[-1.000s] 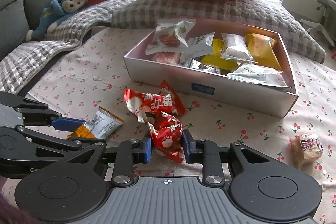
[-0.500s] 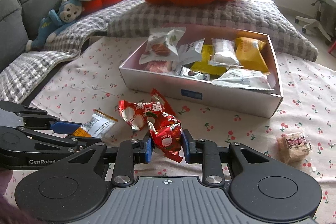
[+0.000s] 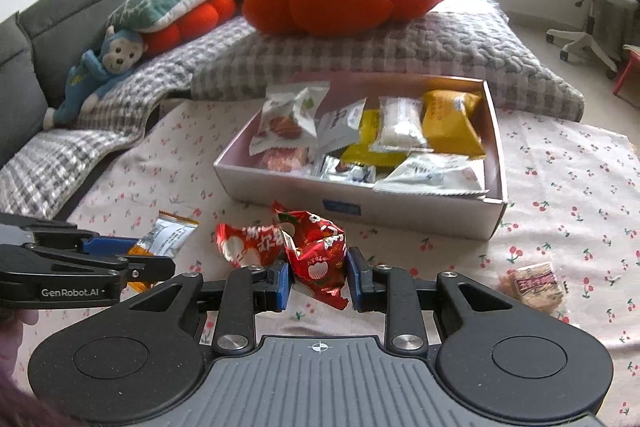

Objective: Organize snacks
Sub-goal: 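Carry both snacks over the box and open both tools to drop them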

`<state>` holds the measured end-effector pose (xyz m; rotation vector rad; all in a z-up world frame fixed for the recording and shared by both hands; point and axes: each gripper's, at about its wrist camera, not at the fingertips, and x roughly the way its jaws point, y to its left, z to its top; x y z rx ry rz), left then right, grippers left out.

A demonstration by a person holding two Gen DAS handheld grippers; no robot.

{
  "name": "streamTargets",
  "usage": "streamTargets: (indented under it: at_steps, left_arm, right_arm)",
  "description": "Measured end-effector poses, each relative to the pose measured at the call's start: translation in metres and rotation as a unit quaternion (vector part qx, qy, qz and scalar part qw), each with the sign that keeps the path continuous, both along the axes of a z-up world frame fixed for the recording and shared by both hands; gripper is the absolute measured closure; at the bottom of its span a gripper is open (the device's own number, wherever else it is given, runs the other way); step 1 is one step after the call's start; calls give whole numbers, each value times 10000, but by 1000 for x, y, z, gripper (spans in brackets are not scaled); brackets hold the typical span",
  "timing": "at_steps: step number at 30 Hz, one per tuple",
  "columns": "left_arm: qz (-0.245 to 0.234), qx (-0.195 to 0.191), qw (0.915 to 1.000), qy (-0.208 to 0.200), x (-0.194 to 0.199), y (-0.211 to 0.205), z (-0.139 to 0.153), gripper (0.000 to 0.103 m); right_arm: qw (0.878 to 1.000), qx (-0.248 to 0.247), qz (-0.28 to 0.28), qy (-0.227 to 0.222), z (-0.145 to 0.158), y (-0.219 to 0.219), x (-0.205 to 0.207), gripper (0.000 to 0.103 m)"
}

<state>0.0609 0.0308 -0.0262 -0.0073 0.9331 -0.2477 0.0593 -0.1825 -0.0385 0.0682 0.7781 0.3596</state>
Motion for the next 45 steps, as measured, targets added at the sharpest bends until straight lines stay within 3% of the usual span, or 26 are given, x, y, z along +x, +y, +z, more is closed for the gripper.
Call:
streamTargets:
  at_steps: [20,23,33,38,45]
  left_arm:
    - [340,-726,9936,-792,49,-28,23,68]
    - [349,-707,9921,-974,58,-36,20,68]
    - [302,-529,9935,-965,77,-62,-2,68]
    - [278,-275,9938,-1036,79,-71,-10,67]
    - [293,-235,9934,-1079,80,-72,-13,66]
  right_arm:
    - [9941,805,-720,19,12,-32,48,76]
    - [9914,1041,-790,108,7,-35,57,76]
    - [9843,1420,-1020,235,-6,-47,78,76]
    - [9830,1471,-1063,269,-13,-49,82,76]
    - [9827,1506,-1044,269,-16,-48,84,71]
